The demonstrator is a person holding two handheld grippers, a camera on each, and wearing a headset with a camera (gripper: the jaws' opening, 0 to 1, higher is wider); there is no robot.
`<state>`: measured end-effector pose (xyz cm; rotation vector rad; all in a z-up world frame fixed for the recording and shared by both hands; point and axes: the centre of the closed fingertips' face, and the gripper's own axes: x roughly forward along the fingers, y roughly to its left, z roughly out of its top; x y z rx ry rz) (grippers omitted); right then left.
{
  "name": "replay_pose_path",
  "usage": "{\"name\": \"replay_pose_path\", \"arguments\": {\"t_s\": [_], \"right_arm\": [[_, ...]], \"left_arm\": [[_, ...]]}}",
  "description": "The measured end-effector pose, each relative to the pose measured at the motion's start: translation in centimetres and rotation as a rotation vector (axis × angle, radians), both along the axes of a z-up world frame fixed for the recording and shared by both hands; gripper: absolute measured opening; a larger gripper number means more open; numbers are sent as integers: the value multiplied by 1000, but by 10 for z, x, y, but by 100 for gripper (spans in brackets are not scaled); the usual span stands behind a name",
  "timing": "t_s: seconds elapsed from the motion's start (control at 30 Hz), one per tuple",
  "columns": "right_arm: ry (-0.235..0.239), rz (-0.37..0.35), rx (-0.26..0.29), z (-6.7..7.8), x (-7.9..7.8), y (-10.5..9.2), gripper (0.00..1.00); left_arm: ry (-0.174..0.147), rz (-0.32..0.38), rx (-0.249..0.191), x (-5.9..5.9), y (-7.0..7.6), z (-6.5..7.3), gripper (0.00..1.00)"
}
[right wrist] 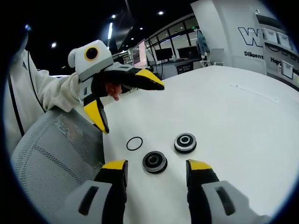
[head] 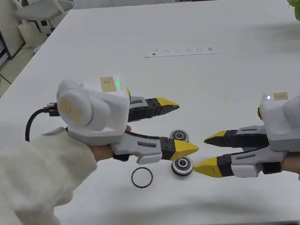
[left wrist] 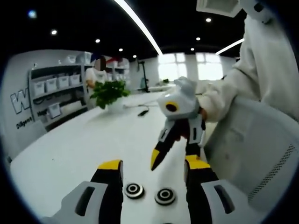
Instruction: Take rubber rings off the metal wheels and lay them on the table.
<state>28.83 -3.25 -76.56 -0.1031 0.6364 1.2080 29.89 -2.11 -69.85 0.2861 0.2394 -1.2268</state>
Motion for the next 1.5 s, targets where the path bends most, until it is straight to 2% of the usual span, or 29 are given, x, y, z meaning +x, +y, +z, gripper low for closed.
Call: {"name": "replay_pose_path", "arguments": {"t_s": [0.13,0.23,0.3,0.37,0.47,0.53,0.73,0.83,0.97,1.17,1.43,1.5], "right_arm": [[-3,17,-13,-4,-2,2,45],[0,17,-14,-6,-2,2,44],[1,14,-10,-7,-2,3,42],[-1,15,-13,-9,-2,4,40],[3,14,-12,-12,-1,4,38],[12,26,-22,-18,-3,5,36],[-5,43,-47,-22,-3,5,33],[-14,51,-58,-25,-3,6,32],[-24,64,-72,-30,-2,6,30],[-47,89,-95,-34,-4,7,28],[-57,96,-106,-38,1,5,25],[-60,104,-110,-39,0,6,25]], "left_arm": [[9,-19,24,-3,1,-13,51],[47,-26,58,-3,5,-30,45],[65,-25,65,-3,7,-37,43],[89,-28,51,-6,5,-40,43],[99,-33,70,-8,4,-49,40],[112,-49,105,-12,4,-61,37],[146,-30,106,-11,3,-71,33],[134,-34,128,-11,1,-76,29],[134,-40,153,-13,-2,-82,26],[118,-42,172,-13,-7,-86,23],[125,-40,188,-13,-6,-92,20],[136,-33,181,-12,-5,-93,20]]}}
